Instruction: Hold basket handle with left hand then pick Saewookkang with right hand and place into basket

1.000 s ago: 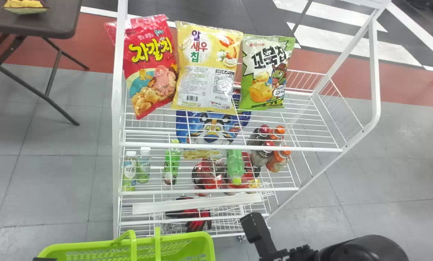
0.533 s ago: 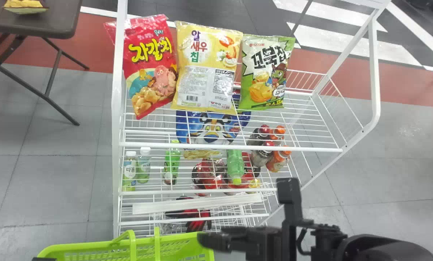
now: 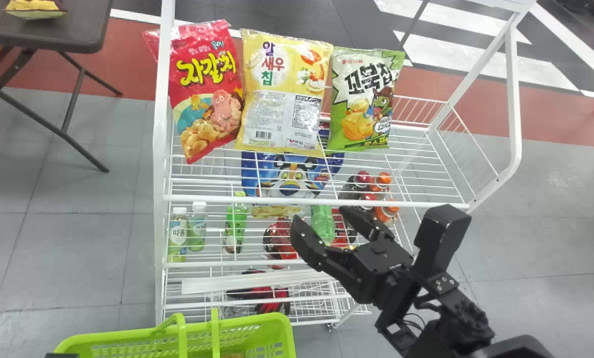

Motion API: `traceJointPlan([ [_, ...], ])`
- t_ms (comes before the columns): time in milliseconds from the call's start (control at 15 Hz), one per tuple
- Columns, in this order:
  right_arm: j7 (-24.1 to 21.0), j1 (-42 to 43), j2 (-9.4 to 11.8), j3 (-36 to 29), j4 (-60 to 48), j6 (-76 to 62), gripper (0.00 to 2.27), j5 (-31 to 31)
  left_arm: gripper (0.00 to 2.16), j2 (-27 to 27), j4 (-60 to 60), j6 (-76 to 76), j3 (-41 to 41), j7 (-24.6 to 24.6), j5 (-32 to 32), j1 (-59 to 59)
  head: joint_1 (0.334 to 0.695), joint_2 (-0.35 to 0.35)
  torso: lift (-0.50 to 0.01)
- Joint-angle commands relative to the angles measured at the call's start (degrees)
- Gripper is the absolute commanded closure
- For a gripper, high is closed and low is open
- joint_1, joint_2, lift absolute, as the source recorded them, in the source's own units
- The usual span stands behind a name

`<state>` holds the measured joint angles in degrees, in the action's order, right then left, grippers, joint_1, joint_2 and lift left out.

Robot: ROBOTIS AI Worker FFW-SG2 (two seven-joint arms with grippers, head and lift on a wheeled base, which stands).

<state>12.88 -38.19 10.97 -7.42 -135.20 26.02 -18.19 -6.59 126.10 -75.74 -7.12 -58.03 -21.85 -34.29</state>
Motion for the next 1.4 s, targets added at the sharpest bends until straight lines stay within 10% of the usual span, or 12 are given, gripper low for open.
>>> traceJointPlan([
  [0, -0.7, -1.9, -1.4, 1.6, 1.8, -10.4, 0.08, 3.9, 1.8, 0.2, -0.9, 1.2, 0.2, -0.2, -0.1, -0.1, 0.695, -0.35, -0.019],
  [400, -1.9, -5.2, -1.7, 1.9, 8.2, -35.5, 0.08, 5.3, 1.8, 1.0, -2.3, 3.2, 0.5, -1.0, -0.2, -0.6, 0.695, -0.35, -0.019],
  [1333, -4.1, -6.0, -2.1, 0.1, 6.6, -33.3, 0.09, 2.3, 1.8, 1.1, -1.7, 3.5, 1.1, -1.2, -0.4, -1.5, 0.695, -0.35, -0.019],
])
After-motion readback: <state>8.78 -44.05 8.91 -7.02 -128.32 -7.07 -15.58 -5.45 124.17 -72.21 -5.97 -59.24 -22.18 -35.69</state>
